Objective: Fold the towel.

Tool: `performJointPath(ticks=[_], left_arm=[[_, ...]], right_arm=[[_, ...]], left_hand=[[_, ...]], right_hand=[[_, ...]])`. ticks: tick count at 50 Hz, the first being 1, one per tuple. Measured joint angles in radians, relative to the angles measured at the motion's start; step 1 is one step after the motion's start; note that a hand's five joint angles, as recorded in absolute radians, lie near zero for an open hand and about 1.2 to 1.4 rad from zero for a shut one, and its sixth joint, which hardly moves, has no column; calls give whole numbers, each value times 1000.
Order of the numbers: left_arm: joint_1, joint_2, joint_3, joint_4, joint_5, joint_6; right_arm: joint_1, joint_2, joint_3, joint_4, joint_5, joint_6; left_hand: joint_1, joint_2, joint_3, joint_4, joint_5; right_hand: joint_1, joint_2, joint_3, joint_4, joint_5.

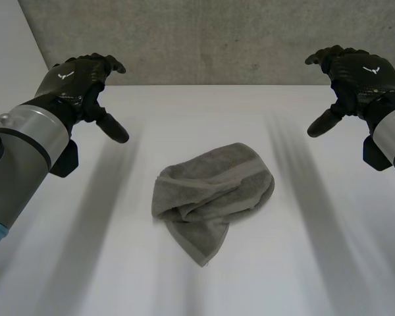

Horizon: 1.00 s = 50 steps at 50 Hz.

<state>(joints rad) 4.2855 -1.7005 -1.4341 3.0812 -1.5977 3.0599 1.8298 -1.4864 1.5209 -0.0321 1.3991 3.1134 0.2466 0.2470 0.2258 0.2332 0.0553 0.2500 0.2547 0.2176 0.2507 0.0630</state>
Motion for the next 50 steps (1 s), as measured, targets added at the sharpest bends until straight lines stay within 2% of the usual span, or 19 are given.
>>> performJointPath(ticks=[8,17,21,27,30,33,35,39,42,50], left_arm=[[-4,-16,-9,7,23,7],[-23,-122,-13,-2,167,25],[-59,-173,-17,-5,211,60],[-126,-243,-42,-3,232,168],[-144,-270,-56,0,231,215],[-157,-298,-64,2,228,251],[-165,-319,-66,3,224,267],[-175,-346,-62,3,217,275],[-177,-351,-58,4,213,270],[-168,-290,-57,16,193,227]], right_arm=[[4,18,-2,19,-72,-87],[49,170,11,38,-128,-306],[67,254,17,29,-131,-346],[86,382,35,-47,-130,-349],[92,419,47,-98,-129,-344],[102,449,59,-159,-127,-339],[110,463,65,-202,-126,-337],[119,462,71,-248,-129,-334],[120,440,74,-258,-135,-332],[99,324,74,-233,-143,-288]], left_hand=[[0,1,0,0,2],[0,0,0,0,2],[2,2,0,0,2],[279,277,0,0,295],[318,316,0,0,333],[420,421,0,0,437],[523,528,0,0,540],[1007,1010,0,0,1024],[1040,1041,0,0,1082],[1042,1041,0,0,1082]], right_hand=[[0,0,0,0,0],[0,0,0,0,0],[0,0,0,0,0],[0,0,0,0,0],[18,15,0,0,21],[172,169,0,0,202],[385,389,0,0,410],[782,797,0,0,805],[1032,1030,0,0,1056],[1058,1046,0,0,1090]])
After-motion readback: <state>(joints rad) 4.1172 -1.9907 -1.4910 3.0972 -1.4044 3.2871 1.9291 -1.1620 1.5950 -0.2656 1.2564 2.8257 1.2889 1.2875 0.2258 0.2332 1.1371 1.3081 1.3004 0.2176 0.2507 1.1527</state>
